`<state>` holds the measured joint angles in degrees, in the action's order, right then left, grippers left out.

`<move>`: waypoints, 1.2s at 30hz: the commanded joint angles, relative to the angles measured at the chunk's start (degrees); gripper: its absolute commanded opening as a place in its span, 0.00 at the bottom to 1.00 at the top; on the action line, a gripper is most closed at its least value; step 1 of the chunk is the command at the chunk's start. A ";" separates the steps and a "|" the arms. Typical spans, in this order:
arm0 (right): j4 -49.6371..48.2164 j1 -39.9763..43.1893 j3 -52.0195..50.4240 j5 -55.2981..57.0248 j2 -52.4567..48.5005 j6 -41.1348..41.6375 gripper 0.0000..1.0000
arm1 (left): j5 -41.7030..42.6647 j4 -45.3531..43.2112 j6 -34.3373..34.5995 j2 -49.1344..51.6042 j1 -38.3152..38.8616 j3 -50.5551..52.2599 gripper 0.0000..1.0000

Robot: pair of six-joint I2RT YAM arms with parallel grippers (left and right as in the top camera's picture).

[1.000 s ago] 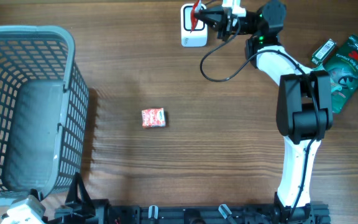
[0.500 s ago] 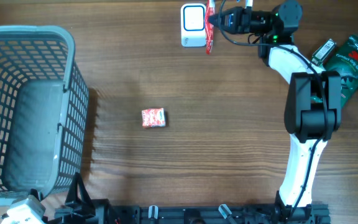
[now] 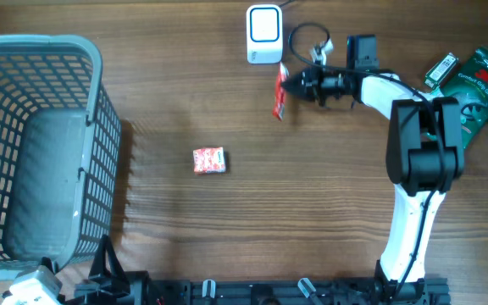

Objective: Scan the item barcode
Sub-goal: 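Lower the red sachet onto the table right of centre and release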

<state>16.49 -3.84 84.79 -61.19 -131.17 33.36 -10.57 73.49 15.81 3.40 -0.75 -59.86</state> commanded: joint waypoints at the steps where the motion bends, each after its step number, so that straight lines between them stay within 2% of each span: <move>1: 12.39 -1.22 -0.02 32.89 7.48 -14.14 0.05 | 0.26 -0.15 0.07 -0.42 0.28 -0.04 1.00; 4: 18.69 -1.95 -0.02 43.93 11.32 -12.46 0.04 | 0.26 -0.15 0.07 -0.42 0.28 -0.04 1.00; 7: 29.24 -1.92 -0.02 58.42 15.85 2.45 0.04 | 0.26 -0.17 0.07 -0.42 0.28 -0.04 1.00; 9: 34.40 -1.95 -0.02 64.46 17.90 8.22 0.04 | 0.26 -0.17 0.07 -0.42 0.28 -0.04 1.00; 11: 38.07 -1.95 -0.02 66.82 19.74 10.29 0.05 | 0.26 -0.15 0.07 -0.42 0.28 -0.04 1.00; 18: 50.14 -1.84 -0.02 65.22 21.90 11.93 0.05 | 0.26 -0.15 0.07 -0.42 0.28 -0.04 1.00; 20: 51.43 -1.84 -0.02 61.68 21.90 6.25 0.04 | 0.26 -0.17 0.07 -0.42 0.28 -0.04 1.00; 23: 53.22 -1.84 -0.09 58.51 21.88 -6.49 0.04 | 0.26 -0.15 0.07 -0.42 0.28 -0.04 1.00; 24: 53.18 -1.84 -0.09 58.62 21.88 -5.31 0.04 | 0.26 -0.15 0.07 -0.42 0.28 -0.04 1.00; 26: 56.41 -1.84 -0.07 64.17 21.88 5.79 0.04 | 0.26 -0.17 0.07 -0.42 0.28 -0.04 1.00; 30: 72.08 -1.84 -0.07 77.44 21.64 33.86 0.04 | 0.26 -0.17 0.07 -0.42 0.28 -0.04 1.00; 31: 75.89 -1.84 -0.39 74.97 21.35 35.76 0.30 | 0.26 -0.17 0.07 -0.42 0.28 -0.04 1.00; 34: 75.89 -1.84 -0.39 74.64 20.92 35.58 0.33 | 0.26 -0.17 0.07 -0.42 0.28 -0.04 1.00; 36: 75.87 -1.84 -0.39 74.86 18.93 34.03 0.56 | 0.26 -0.15 0.07 -0.42 0.28 -0.04 1.00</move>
<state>92.33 -5.76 84.47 12.56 -110.30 66.72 -10.57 73.52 15.81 3.40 -0.75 -59.86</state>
